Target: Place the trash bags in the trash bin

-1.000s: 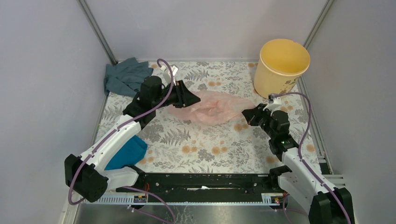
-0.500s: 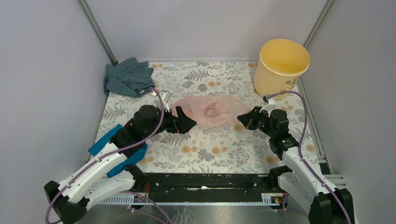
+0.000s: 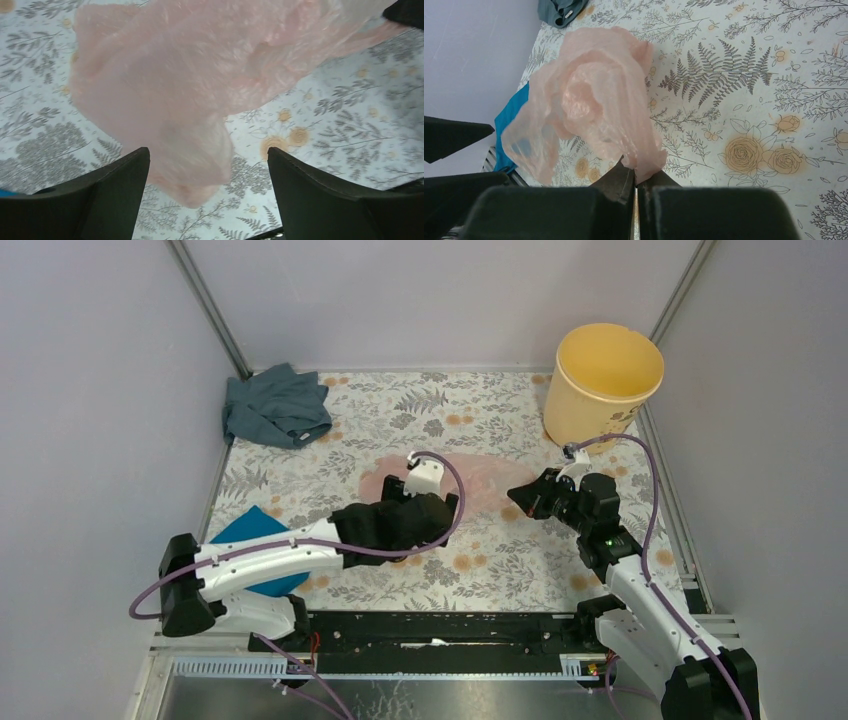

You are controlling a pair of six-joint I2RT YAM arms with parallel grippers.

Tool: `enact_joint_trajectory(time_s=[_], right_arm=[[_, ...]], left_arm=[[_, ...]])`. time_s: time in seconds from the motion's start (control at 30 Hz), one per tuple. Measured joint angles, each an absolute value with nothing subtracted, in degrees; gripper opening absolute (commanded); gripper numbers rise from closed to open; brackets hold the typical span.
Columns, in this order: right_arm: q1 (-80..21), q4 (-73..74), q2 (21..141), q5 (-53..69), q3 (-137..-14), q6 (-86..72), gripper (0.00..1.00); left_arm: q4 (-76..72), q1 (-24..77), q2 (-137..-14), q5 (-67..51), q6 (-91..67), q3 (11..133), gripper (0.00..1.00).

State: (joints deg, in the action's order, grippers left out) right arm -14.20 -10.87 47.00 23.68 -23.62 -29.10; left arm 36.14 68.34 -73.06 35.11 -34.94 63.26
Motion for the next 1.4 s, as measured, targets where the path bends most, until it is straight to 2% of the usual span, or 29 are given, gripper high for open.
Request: enact_joint_trajectory(time_s=[0.13,0.27,0.43,0.6,0.73,0.93,1.2,1.4], right_arm=[[-14.2,-10.9,47.0,23.7,-23.6,-29.1,0.0],[-14.2,-10.9,47.0,23.7,-23.6,-28.9,0.0],[-14.2,-10.9,47.2,23.7,-23.6,-28.8,0.0],[-14.2,-10.9,47.2,23.7,-23.6,-28.8,0.0],[-14.2,-11.0,47.2,23.7,-23.6,-28.9,0.0],[-14.2,-10.8,47.2,23.7,-23.6,-28.9,0.0],[-14.2,-8.8,45.6,23.6,-23.6,-28.3,0.0],[-14.2,-8.4,45.5,23.6,-23.6,-27.7,0.0]], left_arm=[[40.9,72.4,-73.8,41.6,-39.6,63.1,0.86],[41.1,75.4,-70.9,42.5,-44.6,59.4,0.87],[38.5,78.1,-63.1,38.2,-49.3,50.3,0.86],[30.2,79.4,-56.7,30.6,-54.3,40.0,0.8],[26.8,82.9,-61.5,29.5,-56.4,38.2,0.78],[27.2,84.4,-77.1,33.5,-55.7,44.9,0.84],[26.4,82.7,-85.7,38.8,-52.6,49.5,0.75],[24.8,80.8,-89.7,39.0,-50.1,49.5,0.74]])
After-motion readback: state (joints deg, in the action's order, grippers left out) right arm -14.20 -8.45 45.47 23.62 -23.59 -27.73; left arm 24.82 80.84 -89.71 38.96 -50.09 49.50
